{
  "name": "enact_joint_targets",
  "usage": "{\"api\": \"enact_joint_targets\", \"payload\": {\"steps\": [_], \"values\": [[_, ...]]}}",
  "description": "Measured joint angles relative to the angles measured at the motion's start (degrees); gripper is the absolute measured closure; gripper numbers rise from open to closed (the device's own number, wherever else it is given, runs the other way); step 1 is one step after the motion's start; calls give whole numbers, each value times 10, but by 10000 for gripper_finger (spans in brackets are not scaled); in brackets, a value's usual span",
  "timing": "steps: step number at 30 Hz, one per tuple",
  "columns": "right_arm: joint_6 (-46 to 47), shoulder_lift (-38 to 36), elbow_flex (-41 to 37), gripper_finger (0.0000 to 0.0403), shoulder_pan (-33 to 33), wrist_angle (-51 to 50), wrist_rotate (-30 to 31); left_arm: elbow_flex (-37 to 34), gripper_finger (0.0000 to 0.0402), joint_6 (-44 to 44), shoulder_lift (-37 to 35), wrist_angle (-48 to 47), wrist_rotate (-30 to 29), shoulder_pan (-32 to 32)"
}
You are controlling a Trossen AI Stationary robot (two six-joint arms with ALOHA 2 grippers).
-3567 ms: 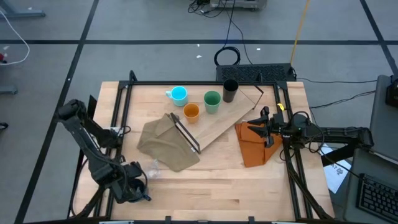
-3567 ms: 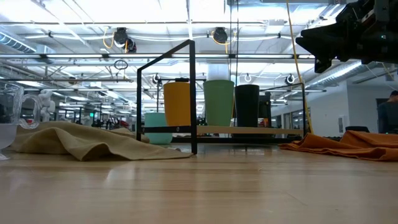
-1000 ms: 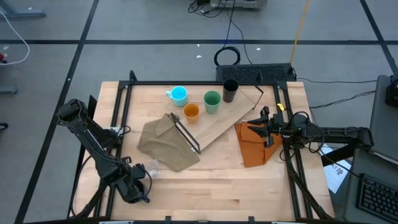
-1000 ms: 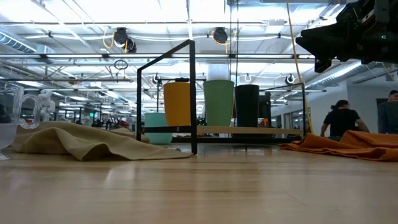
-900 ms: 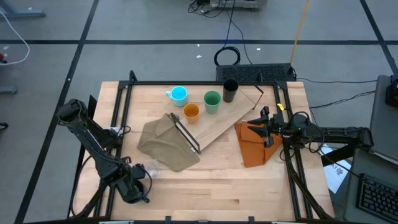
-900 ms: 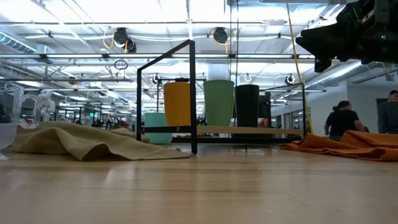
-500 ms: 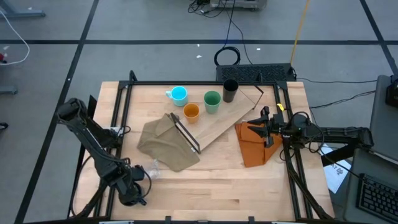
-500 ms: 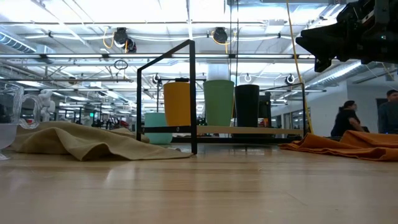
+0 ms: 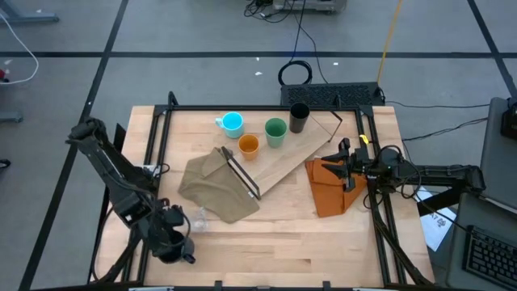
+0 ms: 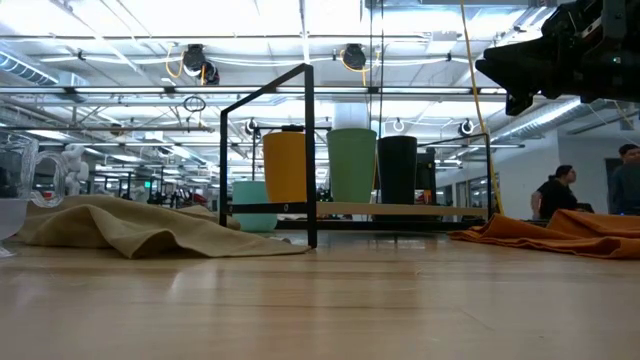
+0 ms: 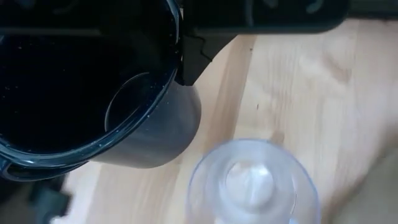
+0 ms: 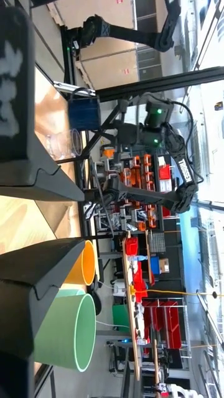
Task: Stack small to large cups/mugs on shelf
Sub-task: Put the dark blue mug on the shelf
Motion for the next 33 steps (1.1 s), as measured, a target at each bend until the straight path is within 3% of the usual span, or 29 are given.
{"api": "enact_joint_targets", "payload": {"steps": [8, 15, 21, 33], "values": [[0, 0, 0, 307, 0, 0, 0, 2, 387, 50, -63, 21, -101, -5], [1, 0, 0, 307, 0, 2, 0, 27, 387, 182, -87, 47, -198, 12], [-2, 0, 2, 307, 0, 36, -45, 54, 387, 296, -85, 42, -198, 83], [-63, 44, 41, 307, 42, 34, -44, 140, 387, 541, -52, 43, -112, 274]]}}
